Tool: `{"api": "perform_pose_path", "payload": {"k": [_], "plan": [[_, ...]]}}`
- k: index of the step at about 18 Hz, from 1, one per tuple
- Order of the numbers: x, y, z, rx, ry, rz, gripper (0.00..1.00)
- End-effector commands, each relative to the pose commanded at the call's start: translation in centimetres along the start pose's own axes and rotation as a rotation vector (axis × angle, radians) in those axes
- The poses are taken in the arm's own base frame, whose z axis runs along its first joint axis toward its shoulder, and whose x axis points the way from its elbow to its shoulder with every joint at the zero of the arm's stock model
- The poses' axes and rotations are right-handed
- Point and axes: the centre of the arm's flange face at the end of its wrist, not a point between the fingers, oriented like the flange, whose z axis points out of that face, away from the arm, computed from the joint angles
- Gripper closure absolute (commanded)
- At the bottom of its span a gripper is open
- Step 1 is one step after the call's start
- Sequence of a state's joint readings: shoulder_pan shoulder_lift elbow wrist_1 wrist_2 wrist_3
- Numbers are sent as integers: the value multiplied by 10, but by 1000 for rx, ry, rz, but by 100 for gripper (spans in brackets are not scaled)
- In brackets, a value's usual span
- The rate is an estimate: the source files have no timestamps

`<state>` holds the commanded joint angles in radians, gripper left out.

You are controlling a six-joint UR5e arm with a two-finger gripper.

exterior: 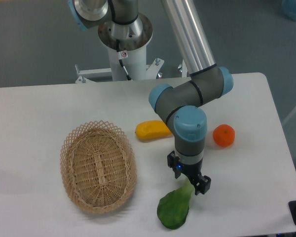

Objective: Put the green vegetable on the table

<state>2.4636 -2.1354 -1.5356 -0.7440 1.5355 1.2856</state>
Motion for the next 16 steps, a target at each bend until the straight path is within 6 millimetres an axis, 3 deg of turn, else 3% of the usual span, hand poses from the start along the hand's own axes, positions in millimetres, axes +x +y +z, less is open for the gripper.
{"api": "perform_pose_path", "payload": {"k": [3, 8, 12, 14, 16], "plan": [[-21, -7, -39, 13, -62, -47, 0], [-33, -6, -115, -7, -24, -59, 0], [-45, 21, -166, -35, 28, -22, 0], [-47, 47, -188, -41, 12, -27, 0], [-47, 64, -196, -48, 25, -40, 0]]}}
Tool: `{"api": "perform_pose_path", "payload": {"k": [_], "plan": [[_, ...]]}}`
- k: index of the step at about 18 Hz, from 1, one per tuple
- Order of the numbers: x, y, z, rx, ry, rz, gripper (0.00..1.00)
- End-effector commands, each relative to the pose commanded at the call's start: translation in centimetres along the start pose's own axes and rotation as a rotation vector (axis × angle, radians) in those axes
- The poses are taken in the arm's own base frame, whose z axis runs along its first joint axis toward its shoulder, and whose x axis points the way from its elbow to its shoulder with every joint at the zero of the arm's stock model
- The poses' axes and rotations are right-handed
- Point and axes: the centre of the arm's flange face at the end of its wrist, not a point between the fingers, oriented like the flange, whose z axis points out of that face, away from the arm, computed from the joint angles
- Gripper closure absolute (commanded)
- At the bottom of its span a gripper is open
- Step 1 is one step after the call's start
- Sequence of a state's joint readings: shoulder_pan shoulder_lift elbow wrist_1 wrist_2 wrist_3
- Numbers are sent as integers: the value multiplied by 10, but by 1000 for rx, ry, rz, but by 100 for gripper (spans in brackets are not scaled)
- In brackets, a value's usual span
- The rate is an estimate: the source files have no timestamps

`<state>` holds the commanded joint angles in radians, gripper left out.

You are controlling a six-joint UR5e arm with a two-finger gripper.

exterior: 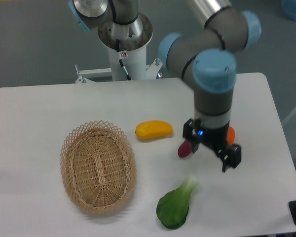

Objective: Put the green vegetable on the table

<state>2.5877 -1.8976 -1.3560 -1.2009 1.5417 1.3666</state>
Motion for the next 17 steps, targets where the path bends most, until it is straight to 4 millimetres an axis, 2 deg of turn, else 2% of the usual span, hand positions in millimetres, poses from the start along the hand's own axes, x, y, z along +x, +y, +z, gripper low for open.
{"api": "perform_pose_path", "payload": {"k": [2, 4, 7, 17], "plan": [[0, 18, 3, -14, 50, 60, 0], [5, 36, -15, -18, 53, 102, 0], [6, 52, -12, -20, 71, 102, 0], [10, 53, -13, -17, 68, 105, 0]]}}
